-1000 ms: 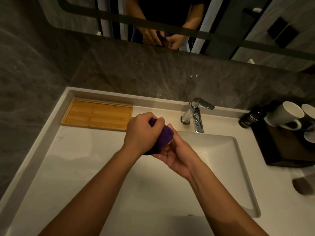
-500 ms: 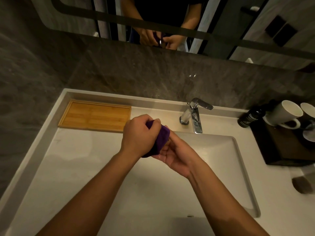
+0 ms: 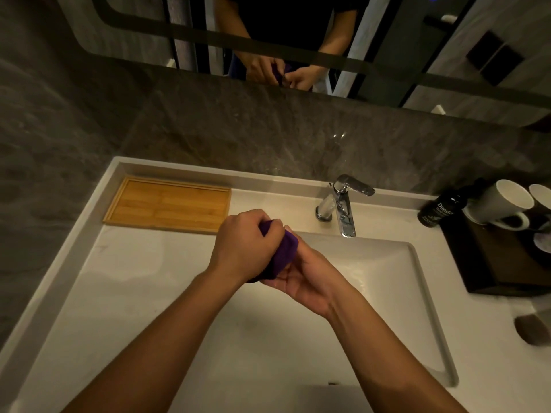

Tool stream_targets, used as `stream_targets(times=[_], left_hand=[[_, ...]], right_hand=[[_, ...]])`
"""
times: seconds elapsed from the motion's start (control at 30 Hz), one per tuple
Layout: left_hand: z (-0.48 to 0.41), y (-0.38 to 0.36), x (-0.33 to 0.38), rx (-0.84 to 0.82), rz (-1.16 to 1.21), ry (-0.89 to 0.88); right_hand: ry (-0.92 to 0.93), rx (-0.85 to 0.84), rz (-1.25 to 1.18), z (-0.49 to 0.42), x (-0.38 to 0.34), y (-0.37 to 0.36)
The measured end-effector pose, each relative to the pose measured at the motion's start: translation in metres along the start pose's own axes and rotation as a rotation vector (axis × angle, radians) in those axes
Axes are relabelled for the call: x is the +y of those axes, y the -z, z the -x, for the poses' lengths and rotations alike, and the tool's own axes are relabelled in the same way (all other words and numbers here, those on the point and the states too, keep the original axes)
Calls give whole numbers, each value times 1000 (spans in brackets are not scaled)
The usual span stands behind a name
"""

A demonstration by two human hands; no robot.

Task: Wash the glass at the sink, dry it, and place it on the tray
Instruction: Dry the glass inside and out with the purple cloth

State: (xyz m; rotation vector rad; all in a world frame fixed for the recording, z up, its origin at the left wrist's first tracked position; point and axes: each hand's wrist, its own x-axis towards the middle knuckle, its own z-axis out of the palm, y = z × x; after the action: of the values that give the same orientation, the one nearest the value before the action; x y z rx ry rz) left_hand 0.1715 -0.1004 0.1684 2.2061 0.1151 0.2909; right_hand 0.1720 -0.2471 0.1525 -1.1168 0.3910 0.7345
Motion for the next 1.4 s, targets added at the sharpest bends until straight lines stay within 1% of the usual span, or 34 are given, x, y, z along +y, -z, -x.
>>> stream_targets(times=[0.07, 0.17, 0.27, 0.33, 0.43, 0.53, 0.6, 0.63, 0.73, 0.83, 0.9, 0.97, 1.03, 1.1, 1.2, 1.3, 1.33, 1.4], left_hand=[[-1, 0, 2, 20, 13, -17], [4, -2, -1, 95, 75, -37], [18, -6, -1, 245, 317, 8], [25, -9, -1, 277, 379, 21], [15, -3, -5, 151, 308, 50], [-2, 6, -3, 11, 174, -1], [-9, 7, -1, -34, 113, -29], [-10, 7, -1, -31, 116, -35], [-2, 5, -3, 59, 201, -31], [17, -4, -5, 220, 472, 19], [23, -7, -7, 249, 541, 49], [15, -4, -10, 150, 497, 102], [4, 1, -11, -21, 346, 133], [-5, 3, -9, -153, 237, 172], [-11, 6, -7, -302, 289, 347], [-11, 10, -3, -420, 477, 562], [-10, 10, -2, -431, 537, 597], [-3, 7, 0, -416, 586, 558]], right_hand=[[-32, 8, -36, 0, 0, -1], [-68, 0, -103, 0, 1, -1], [-107, -33, -215, 3, 5, -2], [-112, -47, -249, 3, 7, -2], [-73, -42, -135, 3, 7, 1], [-26, -13, -5, 1, 2, 0], [-32, -1, -5, 0, 1, -2], [-42, 6, -20, 0, 1, -2], [-66, 13, -68, 3, 0, -6], [-100, -42, -192, 7, 3, -6], [-89, -56, -193, 7, 4, -4], [-33, -36, -82, 8, 1, -2], [76, -14, 84, 9, -1, -1], [207, 28, 266, 9, -1, -5], [373, 149, 439, 5, 4, -6], [394, 132, 428, 5, 11, -7], [383, 135, 375, 6, 12, -8], [386, 183, 242, 7, 12, -12]])
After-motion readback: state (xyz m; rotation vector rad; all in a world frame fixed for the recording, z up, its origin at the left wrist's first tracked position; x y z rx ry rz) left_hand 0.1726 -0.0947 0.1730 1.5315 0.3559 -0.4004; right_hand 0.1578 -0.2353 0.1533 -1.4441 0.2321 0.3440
